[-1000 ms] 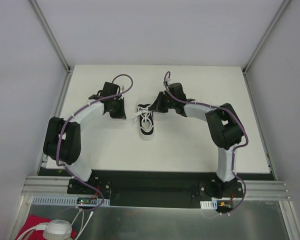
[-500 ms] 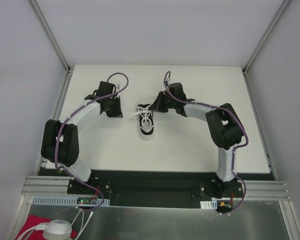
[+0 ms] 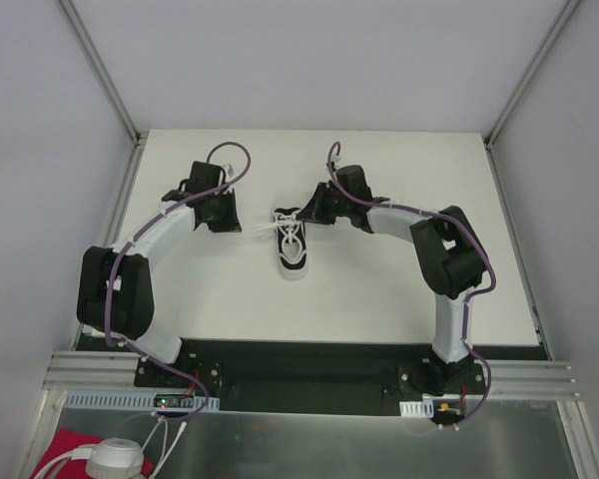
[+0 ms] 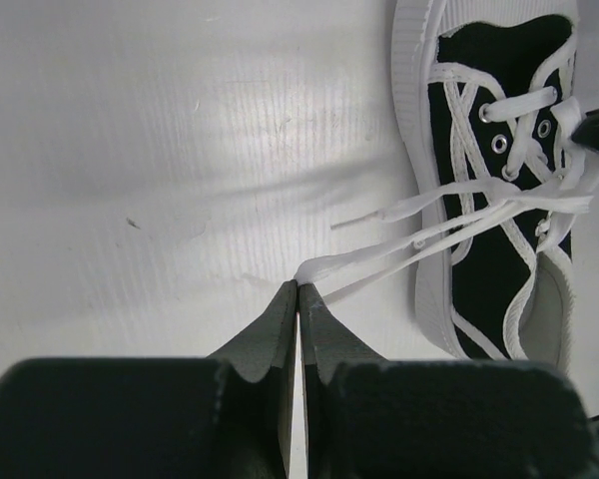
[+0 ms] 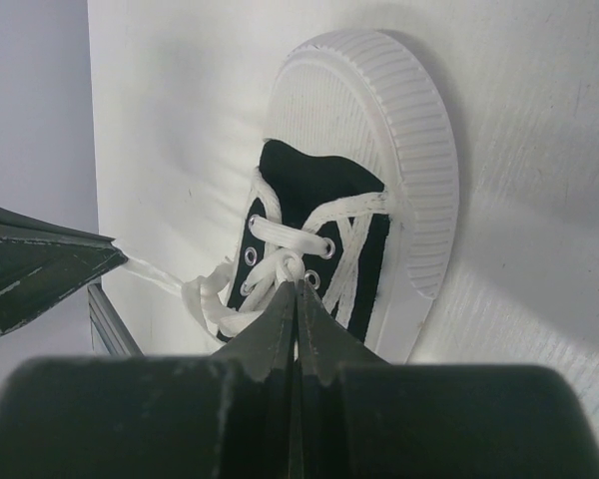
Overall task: Tie the shoes
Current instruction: Tie the shoelace on the shoe.
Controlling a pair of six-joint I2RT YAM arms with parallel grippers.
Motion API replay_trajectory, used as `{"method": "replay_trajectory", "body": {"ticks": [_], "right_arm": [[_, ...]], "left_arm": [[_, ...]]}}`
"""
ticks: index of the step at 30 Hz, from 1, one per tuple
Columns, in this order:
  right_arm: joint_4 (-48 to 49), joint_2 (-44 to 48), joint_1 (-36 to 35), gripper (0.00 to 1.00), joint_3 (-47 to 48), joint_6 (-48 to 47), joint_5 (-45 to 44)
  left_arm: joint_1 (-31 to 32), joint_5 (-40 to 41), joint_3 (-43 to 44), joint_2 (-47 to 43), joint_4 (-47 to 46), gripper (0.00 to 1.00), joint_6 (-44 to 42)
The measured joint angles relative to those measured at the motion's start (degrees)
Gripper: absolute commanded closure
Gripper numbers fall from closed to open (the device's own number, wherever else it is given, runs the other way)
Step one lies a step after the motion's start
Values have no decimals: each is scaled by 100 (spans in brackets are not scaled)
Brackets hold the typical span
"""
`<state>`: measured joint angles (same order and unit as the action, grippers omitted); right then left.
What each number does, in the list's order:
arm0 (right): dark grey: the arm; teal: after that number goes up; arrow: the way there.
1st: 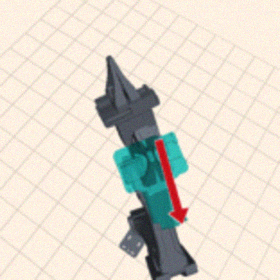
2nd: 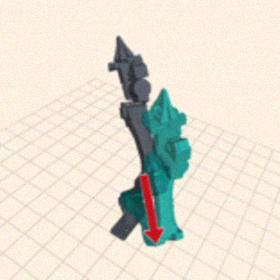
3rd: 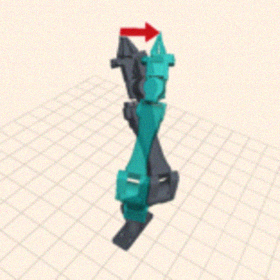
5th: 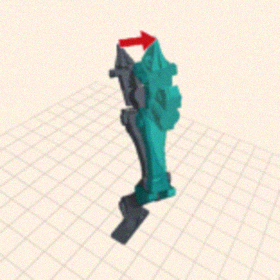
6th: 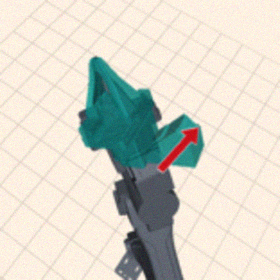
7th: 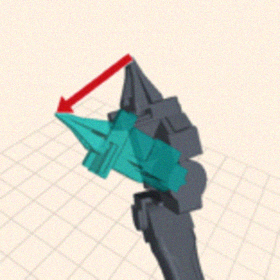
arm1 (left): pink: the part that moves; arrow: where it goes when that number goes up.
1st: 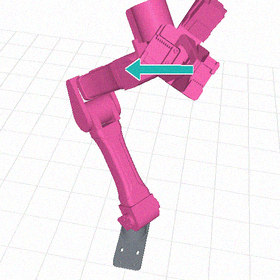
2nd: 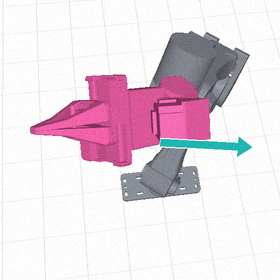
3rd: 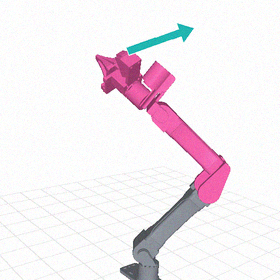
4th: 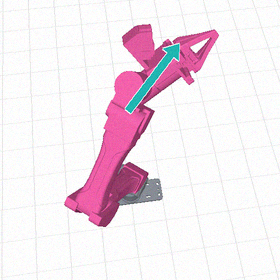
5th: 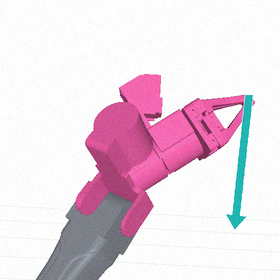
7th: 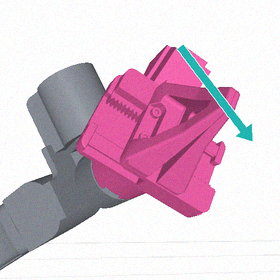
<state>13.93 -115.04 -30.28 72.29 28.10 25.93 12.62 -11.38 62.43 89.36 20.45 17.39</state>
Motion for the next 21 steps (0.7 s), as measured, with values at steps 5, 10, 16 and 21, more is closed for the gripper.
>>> {"method": "replay_trajectory", "body": {"ticks": [5,10,16,21], "right_arm": [[4,0,0,99,0,2,2],[39,0,0,99,0,22,2],[48,0,0,99,-2,42,0],[90,116,20,99,-127,81,-15]], "left_arm": [[-66,7,-76,-111,9,100,0],[-87,11,-92,-264,15,100,0],[-111,2,-98,-356,24,100,-2],[-111,-59,-98,-354,50,100,-2]]}}
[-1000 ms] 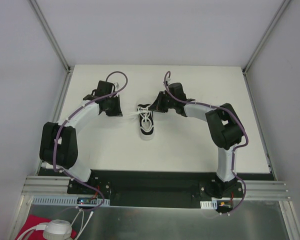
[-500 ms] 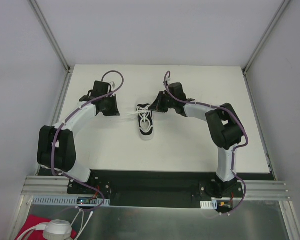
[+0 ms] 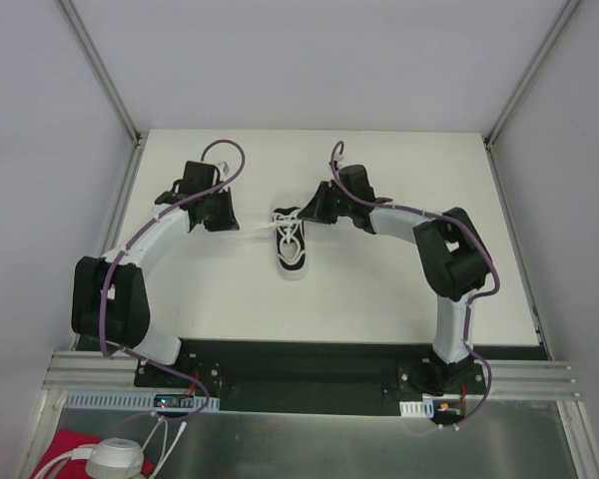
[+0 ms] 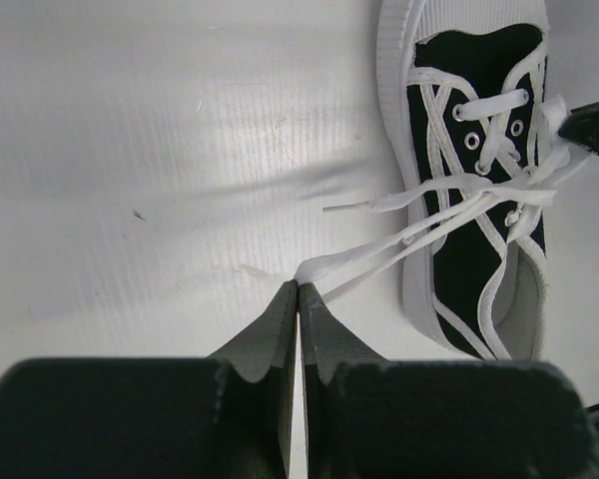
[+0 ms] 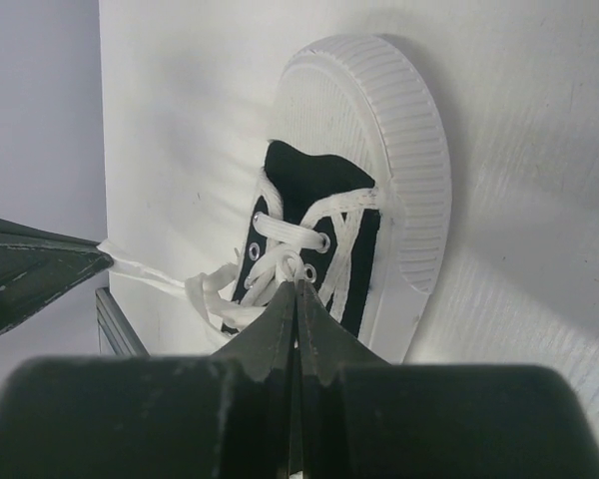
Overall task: Tie the shoes
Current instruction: Tie the shoelace on the shoe.
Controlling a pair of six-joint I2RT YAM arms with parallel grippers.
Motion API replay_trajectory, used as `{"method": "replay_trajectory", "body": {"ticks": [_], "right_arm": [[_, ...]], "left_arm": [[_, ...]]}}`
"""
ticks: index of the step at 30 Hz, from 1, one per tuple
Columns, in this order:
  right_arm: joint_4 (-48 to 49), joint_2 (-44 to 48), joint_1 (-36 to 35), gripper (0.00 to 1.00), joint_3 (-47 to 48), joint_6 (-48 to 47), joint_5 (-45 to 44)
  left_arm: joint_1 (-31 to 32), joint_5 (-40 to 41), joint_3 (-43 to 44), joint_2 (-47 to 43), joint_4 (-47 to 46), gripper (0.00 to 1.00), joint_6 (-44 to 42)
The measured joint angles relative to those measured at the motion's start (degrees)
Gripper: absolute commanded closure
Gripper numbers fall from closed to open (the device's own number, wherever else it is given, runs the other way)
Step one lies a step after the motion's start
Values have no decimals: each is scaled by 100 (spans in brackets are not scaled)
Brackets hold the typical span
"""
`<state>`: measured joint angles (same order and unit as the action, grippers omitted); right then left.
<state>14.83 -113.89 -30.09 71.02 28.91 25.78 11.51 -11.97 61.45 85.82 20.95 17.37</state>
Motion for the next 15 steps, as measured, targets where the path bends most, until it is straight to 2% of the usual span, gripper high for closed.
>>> {"method": "replay_trajectory", "body": {"ticks": [15], "right_arm": [[151,133,151,99,-61,50,-48]], "left_arm": [[0,-94,0,17,0,100,0]]}}
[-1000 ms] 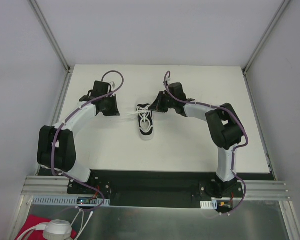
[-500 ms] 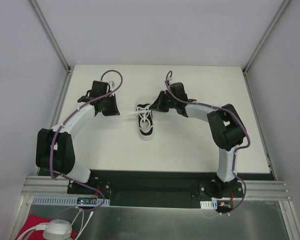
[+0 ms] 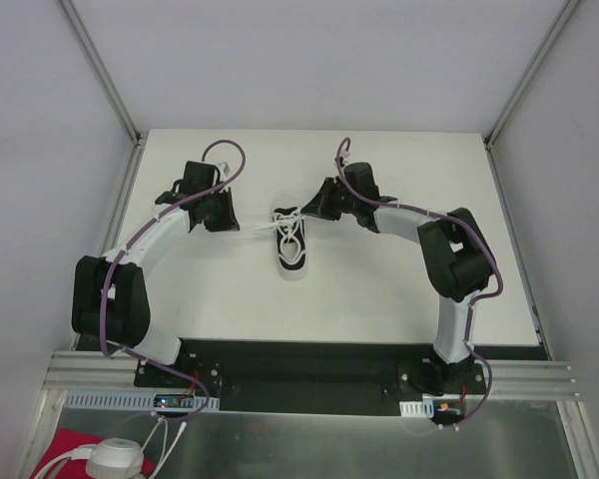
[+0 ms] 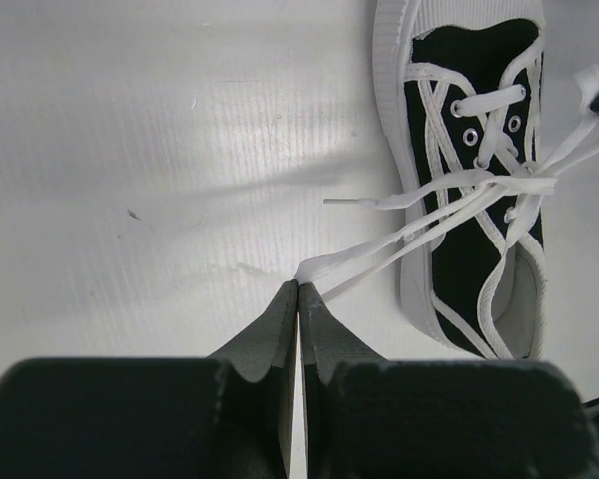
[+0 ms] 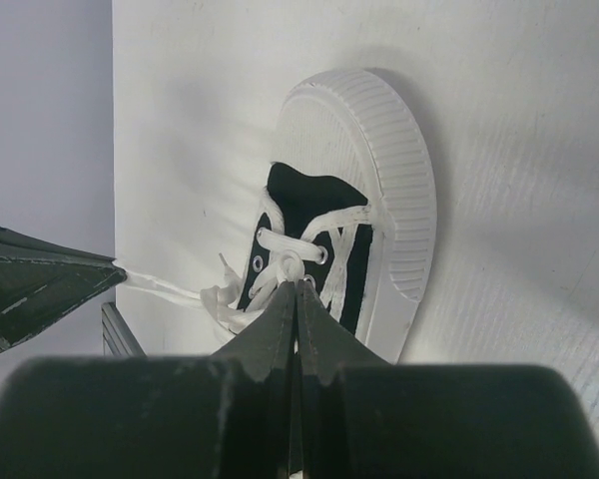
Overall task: Tie the shoes
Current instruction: Tie the shoelace on the shoe.
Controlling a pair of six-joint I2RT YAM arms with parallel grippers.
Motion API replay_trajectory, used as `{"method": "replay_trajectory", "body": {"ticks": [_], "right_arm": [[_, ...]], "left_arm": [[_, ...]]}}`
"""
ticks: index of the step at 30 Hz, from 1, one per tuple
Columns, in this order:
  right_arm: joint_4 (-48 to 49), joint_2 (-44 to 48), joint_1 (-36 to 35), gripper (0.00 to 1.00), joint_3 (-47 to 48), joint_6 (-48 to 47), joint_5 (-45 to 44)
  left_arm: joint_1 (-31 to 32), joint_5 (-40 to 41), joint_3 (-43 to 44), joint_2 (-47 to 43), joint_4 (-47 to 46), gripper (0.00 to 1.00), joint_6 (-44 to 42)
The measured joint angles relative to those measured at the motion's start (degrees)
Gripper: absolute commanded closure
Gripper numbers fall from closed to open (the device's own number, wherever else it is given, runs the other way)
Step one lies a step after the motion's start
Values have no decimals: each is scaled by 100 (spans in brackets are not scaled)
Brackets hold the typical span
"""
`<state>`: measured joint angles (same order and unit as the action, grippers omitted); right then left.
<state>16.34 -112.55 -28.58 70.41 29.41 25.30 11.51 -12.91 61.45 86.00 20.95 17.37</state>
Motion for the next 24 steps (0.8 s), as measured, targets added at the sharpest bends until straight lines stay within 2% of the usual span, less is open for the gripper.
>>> {"method": "replay_trajectory", "body": {"ticks": [24], "right_arm": [[22,0,0,99,0,22,42]], "left_arm": [[4,81,-17,13,109,100,0]]}}
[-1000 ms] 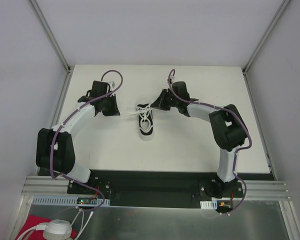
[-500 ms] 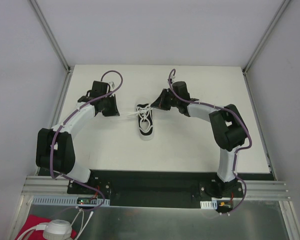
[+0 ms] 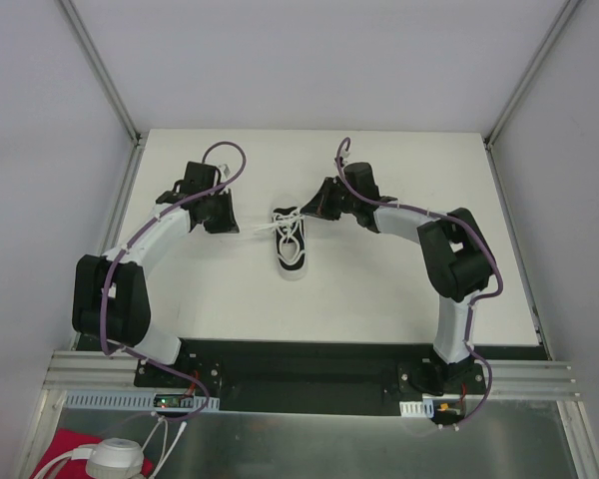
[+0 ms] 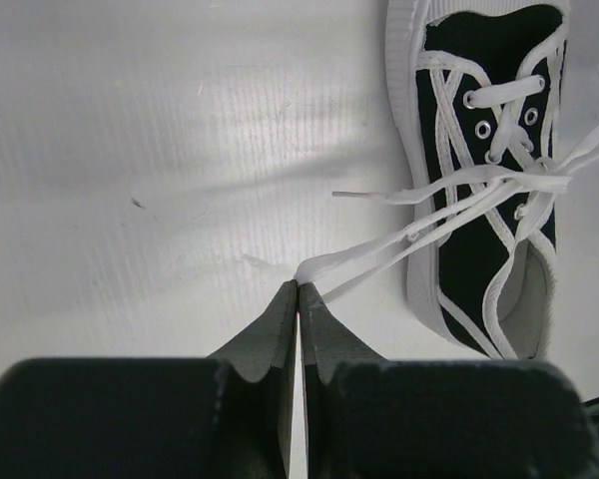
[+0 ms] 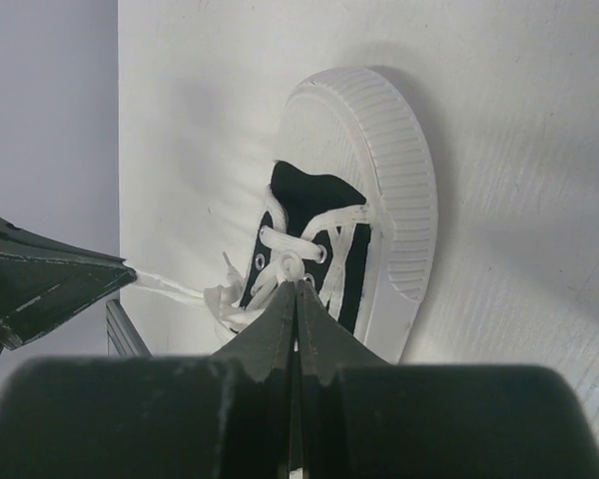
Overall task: Tie the shoes
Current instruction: Tie the shoelace on the shoe.
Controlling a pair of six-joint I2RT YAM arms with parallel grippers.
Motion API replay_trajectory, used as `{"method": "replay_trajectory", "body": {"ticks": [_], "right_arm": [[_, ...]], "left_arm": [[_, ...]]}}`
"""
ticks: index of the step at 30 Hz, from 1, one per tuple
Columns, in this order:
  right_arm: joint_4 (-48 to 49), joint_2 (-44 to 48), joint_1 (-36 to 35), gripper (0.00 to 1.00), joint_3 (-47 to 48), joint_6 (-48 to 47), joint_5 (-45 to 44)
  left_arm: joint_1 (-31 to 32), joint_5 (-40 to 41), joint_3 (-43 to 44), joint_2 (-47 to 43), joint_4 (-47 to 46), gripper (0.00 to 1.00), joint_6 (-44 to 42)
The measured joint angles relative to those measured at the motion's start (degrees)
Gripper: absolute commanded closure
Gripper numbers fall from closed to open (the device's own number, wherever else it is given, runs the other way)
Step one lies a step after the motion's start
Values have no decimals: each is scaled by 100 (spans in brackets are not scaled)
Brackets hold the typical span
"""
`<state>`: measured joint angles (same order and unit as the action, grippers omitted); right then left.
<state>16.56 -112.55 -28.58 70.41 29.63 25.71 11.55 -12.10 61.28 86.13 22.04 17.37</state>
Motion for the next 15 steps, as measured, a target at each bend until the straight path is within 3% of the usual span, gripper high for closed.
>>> {"method": "replay_trajectory", "body": {"ticks": [1,4,8,15], "right_arm": [[0,0,0,82,0,11,17],[-2,-2,-2,53,11,46,70],[-4,-2,-2,39,42,57,79],[-55,144,24,30,-118,-26,-155]], "left_arm": [[11,-26,17,15,13,100,0],[127,-63,151,133,63,100,-2],[372,-83,339,295,74,100,0],[452,-85,363,352,101,100,0]]}}
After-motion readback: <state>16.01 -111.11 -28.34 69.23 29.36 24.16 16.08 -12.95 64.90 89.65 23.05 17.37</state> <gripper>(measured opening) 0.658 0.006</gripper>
